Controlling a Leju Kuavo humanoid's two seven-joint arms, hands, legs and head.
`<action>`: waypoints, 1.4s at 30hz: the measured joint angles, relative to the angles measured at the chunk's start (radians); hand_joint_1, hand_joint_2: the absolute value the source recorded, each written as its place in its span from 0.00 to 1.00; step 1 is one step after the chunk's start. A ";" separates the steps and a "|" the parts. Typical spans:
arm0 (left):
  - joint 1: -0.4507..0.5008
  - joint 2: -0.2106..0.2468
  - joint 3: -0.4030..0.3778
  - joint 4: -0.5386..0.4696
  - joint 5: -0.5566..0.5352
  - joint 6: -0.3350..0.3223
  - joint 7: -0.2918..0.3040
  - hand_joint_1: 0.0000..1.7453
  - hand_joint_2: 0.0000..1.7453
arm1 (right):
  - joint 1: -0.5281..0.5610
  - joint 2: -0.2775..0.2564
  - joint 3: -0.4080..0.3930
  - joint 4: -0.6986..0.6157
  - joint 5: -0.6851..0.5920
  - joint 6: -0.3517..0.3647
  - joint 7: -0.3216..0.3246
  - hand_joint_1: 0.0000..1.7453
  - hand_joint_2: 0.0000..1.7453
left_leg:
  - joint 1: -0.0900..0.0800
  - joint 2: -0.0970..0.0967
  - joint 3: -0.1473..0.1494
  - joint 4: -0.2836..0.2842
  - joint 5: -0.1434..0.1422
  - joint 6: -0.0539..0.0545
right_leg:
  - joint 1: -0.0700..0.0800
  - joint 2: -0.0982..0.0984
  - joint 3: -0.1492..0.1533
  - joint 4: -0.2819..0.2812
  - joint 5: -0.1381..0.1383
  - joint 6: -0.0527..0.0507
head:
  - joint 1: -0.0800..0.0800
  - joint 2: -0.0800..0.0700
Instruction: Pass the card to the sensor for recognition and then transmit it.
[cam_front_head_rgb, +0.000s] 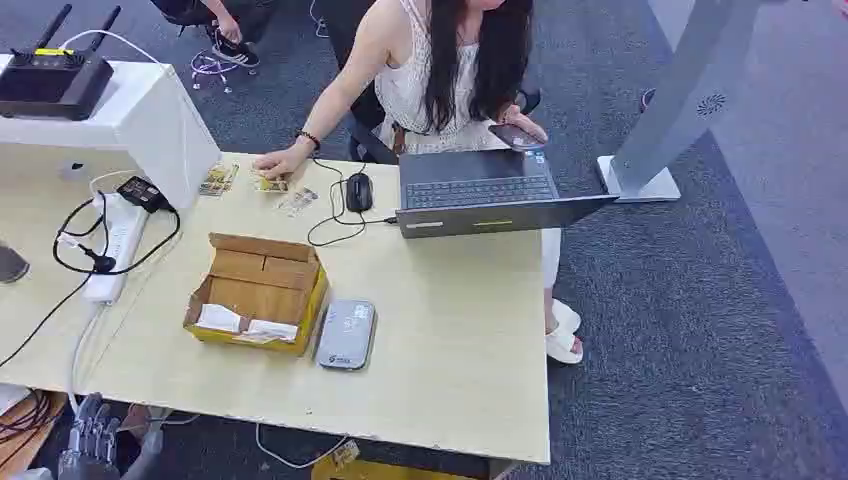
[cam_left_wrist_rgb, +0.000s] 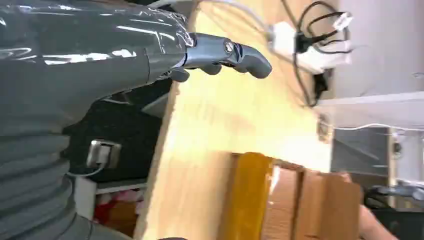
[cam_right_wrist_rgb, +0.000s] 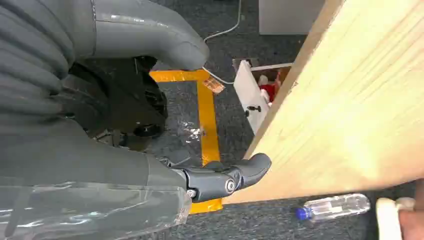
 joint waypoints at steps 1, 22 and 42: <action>0.001 0.001 0.000 -0.003 -0.003 0.005 0.000 0.00 1.00 | -0.001 0.000 -0.001 0.000 0.005 0.001 -0.001 0.00 1.00 | 0.000 0.001 0.000 0.000 0.000 0.000 | 0.000 0.001 0.000 0.000 0.000 0.000 | 0.000 0.000; -0.198 0.081 -0.263 -0.203 -0.406 0.296 0.091 0.00 1.00 | -0.076 0.021 -0.138 0.052 0.215 0.034 -0.053 0.00 1.00 | 0.000 0.000 0.001 0.001 0.001 -0.001 | 0.000 0.001 0.000 0.000 0.001 0.000 | 0.000 0.000; -0.521 0.208 -0.527 -0.070 -0.934 0.488 0.340 0.00 1.00 | -0.132 0.034 -0.161 0.116 0.344 0.037 -0.061 0.00 1.00 | 0.001 0.000 0.001 0.002 0.002 -0.001 | 0.000 0.001 0.000 0.001 0.002 0.000 | 0.000 0.000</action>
